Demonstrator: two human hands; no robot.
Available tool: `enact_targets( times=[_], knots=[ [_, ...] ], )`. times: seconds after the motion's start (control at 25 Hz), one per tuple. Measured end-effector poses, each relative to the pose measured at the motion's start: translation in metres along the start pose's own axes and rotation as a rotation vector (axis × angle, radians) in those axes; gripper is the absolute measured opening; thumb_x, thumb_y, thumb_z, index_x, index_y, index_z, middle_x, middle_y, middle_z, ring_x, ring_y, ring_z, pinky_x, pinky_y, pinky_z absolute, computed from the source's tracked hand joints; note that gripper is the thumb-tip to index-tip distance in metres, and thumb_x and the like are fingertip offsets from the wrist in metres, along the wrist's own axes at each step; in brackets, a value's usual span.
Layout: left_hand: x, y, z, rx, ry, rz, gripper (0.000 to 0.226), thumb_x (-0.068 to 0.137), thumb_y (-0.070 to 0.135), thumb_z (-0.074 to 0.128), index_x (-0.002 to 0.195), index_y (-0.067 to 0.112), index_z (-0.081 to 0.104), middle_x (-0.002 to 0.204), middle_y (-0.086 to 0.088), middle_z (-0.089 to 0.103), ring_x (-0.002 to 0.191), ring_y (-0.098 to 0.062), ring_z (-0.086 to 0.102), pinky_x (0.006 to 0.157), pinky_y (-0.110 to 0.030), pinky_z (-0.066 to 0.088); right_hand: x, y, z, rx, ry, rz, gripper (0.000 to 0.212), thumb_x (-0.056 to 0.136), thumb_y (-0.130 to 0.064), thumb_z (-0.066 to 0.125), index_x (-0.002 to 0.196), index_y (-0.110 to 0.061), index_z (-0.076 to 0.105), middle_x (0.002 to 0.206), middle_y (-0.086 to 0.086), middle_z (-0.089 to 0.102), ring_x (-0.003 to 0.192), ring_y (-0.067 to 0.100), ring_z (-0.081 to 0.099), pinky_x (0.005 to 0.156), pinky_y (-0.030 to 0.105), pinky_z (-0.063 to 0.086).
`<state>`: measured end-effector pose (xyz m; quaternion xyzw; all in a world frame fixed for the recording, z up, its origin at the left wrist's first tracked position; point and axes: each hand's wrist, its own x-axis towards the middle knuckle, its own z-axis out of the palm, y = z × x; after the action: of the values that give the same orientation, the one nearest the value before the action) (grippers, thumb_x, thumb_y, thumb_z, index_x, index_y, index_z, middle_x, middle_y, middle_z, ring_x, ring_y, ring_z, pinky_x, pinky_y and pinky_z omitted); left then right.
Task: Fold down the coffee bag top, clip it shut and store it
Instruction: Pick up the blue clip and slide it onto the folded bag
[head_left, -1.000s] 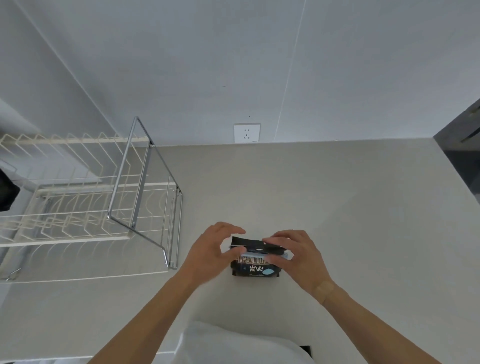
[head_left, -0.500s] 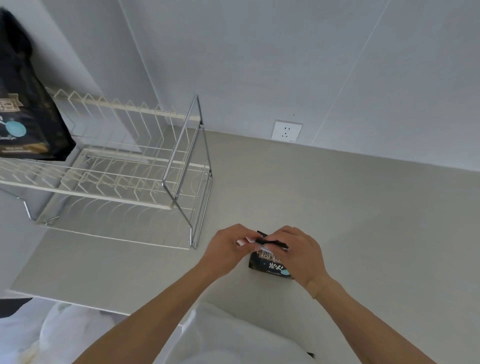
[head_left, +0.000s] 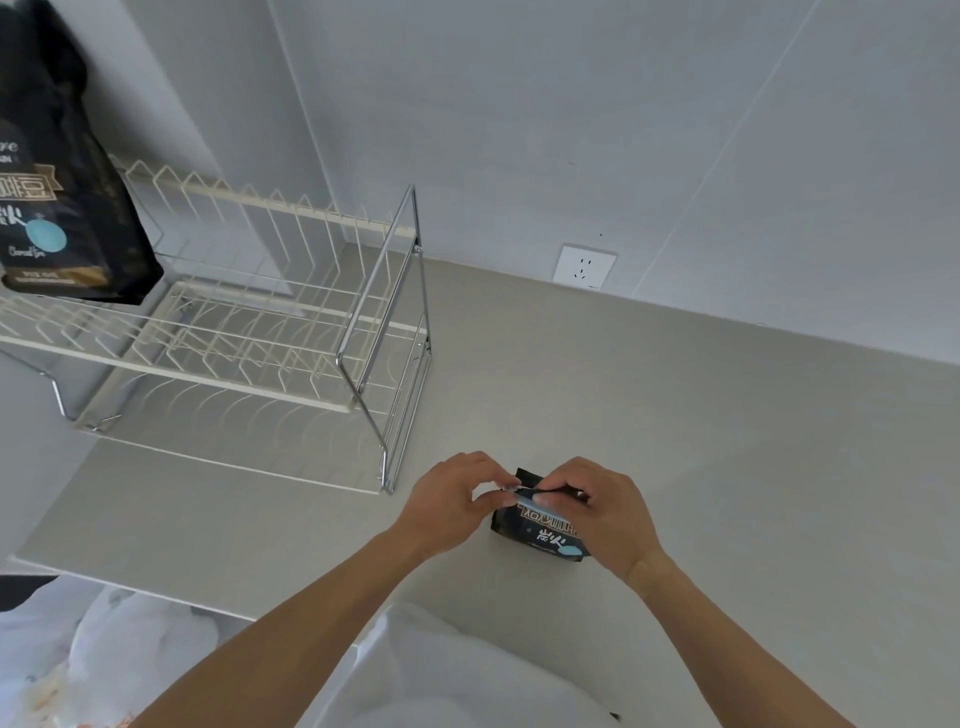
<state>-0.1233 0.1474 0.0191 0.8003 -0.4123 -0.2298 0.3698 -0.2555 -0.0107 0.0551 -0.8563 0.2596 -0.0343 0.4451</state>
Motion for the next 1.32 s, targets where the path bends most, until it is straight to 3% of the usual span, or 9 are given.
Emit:
enact_targets(
  times=[0.2, 0.4, 0.48, 0.6, 0.8, 0.96, 1.08, 1.32],
  knots=[
    [-0.004, -0.006, 0.003, -0.008, 0.000, -0.061, 0.012, 0.087, 0.034, 0.068, 0.099, 0.035, 0.070, 0.094, 0.019, 0.065, 0.090, -0.005, 0.059, 0.078, -0.030, 0.049, 0.003, -0.005, 0.003, -0.044, -0.032, -0.010, 0.006, 0.079, -0.026, 0.071, 0.076, -0.031, 0.072, 0.076, -0.016, 0.067, 0.074, 0.005, 0.062, 0.066, 0.032, 0.050],
    [-0.010, -0.011, 0.007, -0.345, 0.025, -0.224, 0.029, 0.081, 0.016, 0.077, 0.105, 0.032, 0.072, 0.088, 0.010, 0.072, 0.081, -0.005, 0.066, 0.073, -0.013, 0.050, 0.005, -0.007, 0.005, -0.312, -0.037, -0.028, 0.008, 0.084, -0.034, 0.063, 0.091, -0.034, 0.069, 0.089, -0.016, 0.066, 0.080, 0.005, 0.060, 0.067, 0.022, 0.047],
    [-0.007, -0.010, 0.009, -0.364, 0.041, -0.241, 0.023, 0.081, 0.012, 0.076, 0.100, 0.025, 0.075, 0.085, 0.007, 0.074, 0.077, -0.005, 0.066, 0.070, -0.012, 0.049, 0.007, -0.007, 0.008, -0.466, -0.056, -0.048, 0.014, 0.087, -0.038, 0.059, 0.095, -0.033, 0.068, 0.091, -0.012, 0.066, 0.081, 0.010, 0.060, 0.065, 0.027, 0.047],
    [-0.003, -0.008, 0.009, -0.375, 0.064, -0.263, 0.017, 0.080, 0.012, 0.077, 0.092, 0.023, 0.077, 0.083, 0.006, 0.073, 0.072, 0.001, 0.064, 0.066, -0.009, 0.047, 0.011, -0.007, 0.010, -0.458, -0.045, -0.041, 0.016, 0.088, -0.041, 0.058, 0.092, -0.032, 0.071, 0.088, -0.010, 0.067, 0.077, 0.013, 0.060, 0.062, 0.029, 0.046],
    [-0.001, -0.012, 0.008, -0.402, 0.059, -0.297, 0.015, 0.077, 0.013, 0.081, 0.090, 0.021, 0.078, 0.089, 0.001, 0.075, 0.082, -0.014, 0.068, 0.070, -0.020, 0.053, 0.012, -0.005, 0.013, -0.303, -0.036, 0.040, 0.013, 0.085, -0.038, 0.062, 0.087, -0.036, 0.074, 0.081, -0.009, 0.067, 0.074, 0.010, 0.059, 0.063, 0.031, 0.045],
    [0.003, -0.010, 0.008, -0.462, 0.046, -0.283, 0.022, 0.072, 0.007, 0.083, 0.082, 0.026, 0.078, 0.083, 0.004, 0.074, 0.076, -0.017, 0.067, 0.073, -0.035, 0.053, 0.012, -0.003, 0.016, -0.287, -0.014, 0.030, 0.013, 0.085, -0.034, 0.063, 0.084, -0.031, 0.076, 0.076, -0.007, 0.067, 0.072, 0.011, 0.059, 0.064, 0.033, 0.046],
    [0.007, -0.008, 0.013, -0.357, 0.027, -0.238, 0.016, 0.070, 0.014, 0.085, 0.082, 0.023, 0.078, 0.081, 0.007, 0.067, 0.073, -0.011, 0.061, 0.072, -0.037, 0.050, 0.013, -0.002, 0.015, -0.298, -0.005, 0.000, 0.013, 0.085, -0.033, 0.064, 0.083, -0.030, 0.077, 0.074, -0.008, 0.067, 0.071, 0.009, 0.057, 0.063, 0.030, 0.044],
    [0.006, -0.007, 0.007, -0.173, -0.066, -0.181, 0.017, 0.073, 0.028, 0.083, 0.084, 0.020, 0.073, 0.086, 0.009, 0.063, 0.085, -0.012, 0.059, 0.079, -0.043, 0.050, 0.014, 0.001, 0.014, -0.351, -0.072, -0.023, 0.014, 0.085, -0.038, 0.063, 0.091, -0.033, 0.074, 0.081, -0.009, 0.066, 0.076, 0.010, 0.057, 0.061, 0.025, 0.038]
  ],
)
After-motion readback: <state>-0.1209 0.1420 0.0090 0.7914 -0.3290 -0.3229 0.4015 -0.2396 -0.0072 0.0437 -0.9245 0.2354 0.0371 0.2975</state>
